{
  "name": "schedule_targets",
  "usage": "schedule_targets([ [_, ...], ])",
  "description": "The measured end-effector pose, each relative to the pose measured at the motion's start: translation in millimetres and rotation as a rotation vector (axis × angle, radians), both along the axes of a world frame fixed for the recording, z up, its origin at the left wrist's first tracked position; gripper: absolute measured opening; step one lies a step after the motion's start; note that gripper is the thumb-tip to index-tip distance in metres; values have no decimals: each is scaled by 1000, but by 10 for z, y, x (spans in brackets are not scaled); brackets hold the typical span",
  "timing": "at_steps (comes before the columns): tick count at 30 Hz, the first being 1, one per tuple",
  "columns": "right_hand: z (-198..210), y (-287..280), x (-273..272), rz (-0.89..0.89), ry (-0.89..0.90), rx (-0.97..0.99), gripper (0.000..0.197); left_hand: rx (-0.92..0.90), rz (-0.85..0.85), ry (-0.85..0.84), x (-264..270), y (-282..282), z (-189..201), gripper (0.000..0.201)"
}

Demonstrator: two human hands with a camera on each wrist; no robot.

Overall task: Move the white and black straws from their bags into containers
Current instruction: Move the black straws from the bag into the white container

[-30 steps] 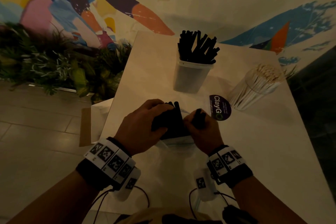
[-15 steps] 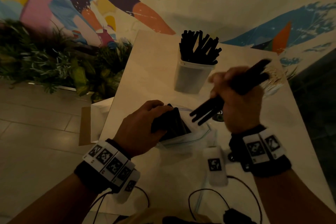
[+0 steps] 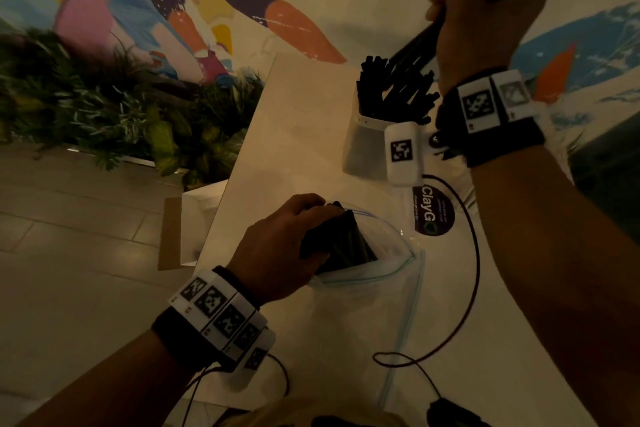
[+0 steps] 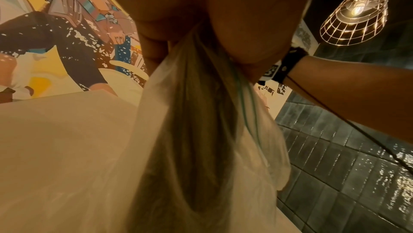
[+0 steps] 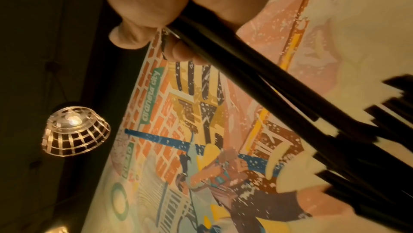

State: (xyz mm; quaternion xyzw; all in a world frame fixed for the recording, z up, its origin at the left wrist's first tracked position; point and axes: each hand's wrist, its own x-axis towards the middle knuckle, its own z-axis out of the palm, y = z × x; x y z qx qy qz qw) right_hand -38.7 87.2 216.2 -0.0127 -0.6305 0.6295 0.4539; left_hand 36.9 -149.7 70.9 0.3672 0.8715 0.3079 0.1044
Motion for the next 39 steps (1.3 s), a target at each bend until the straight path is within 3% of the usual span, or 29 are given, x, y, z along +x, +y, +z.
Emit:
schedule_targets([
  [3, -270, 10, -167, -72, -122, -29, 25, -3, -3, -2, -2, 7, -13, 61],
  [7, -661, 91, -277, -144, -448, 71, 45, -16, -4, -14, 1, 14, -7, 61],
  [10, -729, 150, -310, -205, -558, 119, 50, -35, -3, -18, -7, -4, -11, 61],
  [13, -672, 190, -286, -247, -511, 131, 57, -43, -6, -11, -8, -24, -22, 61],
  [20, -342, 248, -324, -168, -45, -62, 22, -34, -5, -5, -2, -35, -23, 60],
  [23, -207, 311, -347, -133, 70, -110, 15, -34, 1, 0, 0, -37, -29, 61],
  [25, -227, 317, -386, -138, 44, -102, 16, -35, 4, -4, 0, -35, -30, 61],
  [27, -383, 303, -435, -158, -91, -60, 19, -32, 0, -9, 1, -35, -31, 61],
  [32, -981, 340, -466, -176, -686, 149, 36, -52, 0, -18, 6, -48, -36, 61],
  [34, -1012, 364, -476, -242, -714, 189, 40, -55, -2, -16, 8, -56, -39, 62],
  [39, -842, 474, -475, -446, -429, 239, 61, -59, 2, -22, 12, -67, -38, 62],
])
